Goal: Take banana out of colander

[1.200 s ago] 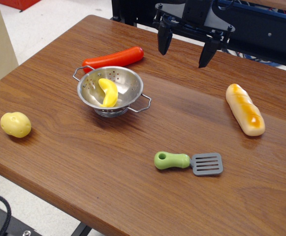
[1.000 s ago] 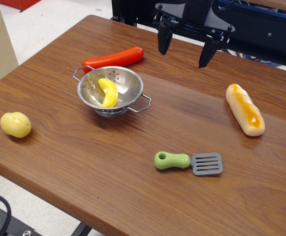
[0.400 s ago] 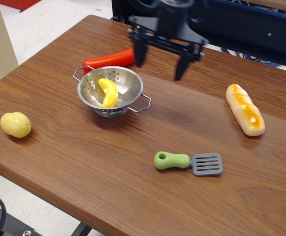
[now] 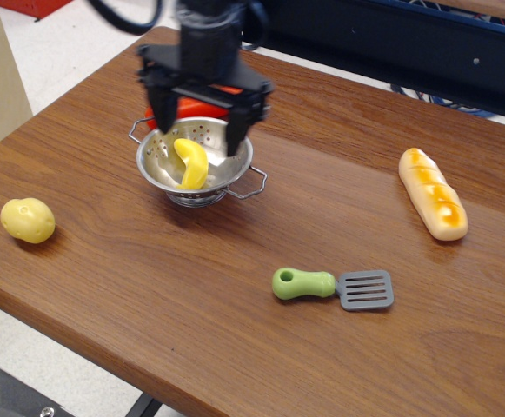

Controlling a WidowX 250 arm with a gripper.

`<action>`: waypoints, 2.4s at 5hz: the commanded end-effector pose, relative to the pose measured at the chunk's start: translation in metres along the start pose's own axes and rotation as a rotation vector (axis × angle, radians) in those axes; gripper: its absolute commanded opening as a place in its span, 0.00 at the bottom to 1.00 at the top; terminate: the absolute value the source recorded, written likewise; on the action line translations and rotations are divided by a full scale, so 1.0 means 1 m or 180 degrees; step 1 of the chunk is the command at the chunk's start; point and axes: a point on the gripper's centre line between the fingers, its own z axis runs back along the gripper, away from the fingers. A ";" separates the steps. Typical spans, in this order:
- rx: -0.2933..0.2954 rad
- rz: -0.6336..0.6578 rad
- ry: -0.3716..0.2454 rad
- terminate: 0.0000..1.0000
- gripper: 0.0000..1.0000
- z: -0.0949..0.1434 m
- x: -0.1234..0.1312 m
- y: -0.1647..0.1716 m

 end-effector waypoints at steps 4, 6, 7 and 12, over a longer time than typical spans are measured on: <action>0.0089 0.0142 -0.0237 0.00 1.00 -0.013 0.011 0.005; 0.0201 0.0246 -0.0264 0.00 1.00 -0.039 0.013 -0.001; 0.0277 0.0233 -0.0325 0.00 1.00 -0.051 0.011 0.002; -0.0138 0.0683 -0.0329 0.00 0.00 0.026 0.050 -0.026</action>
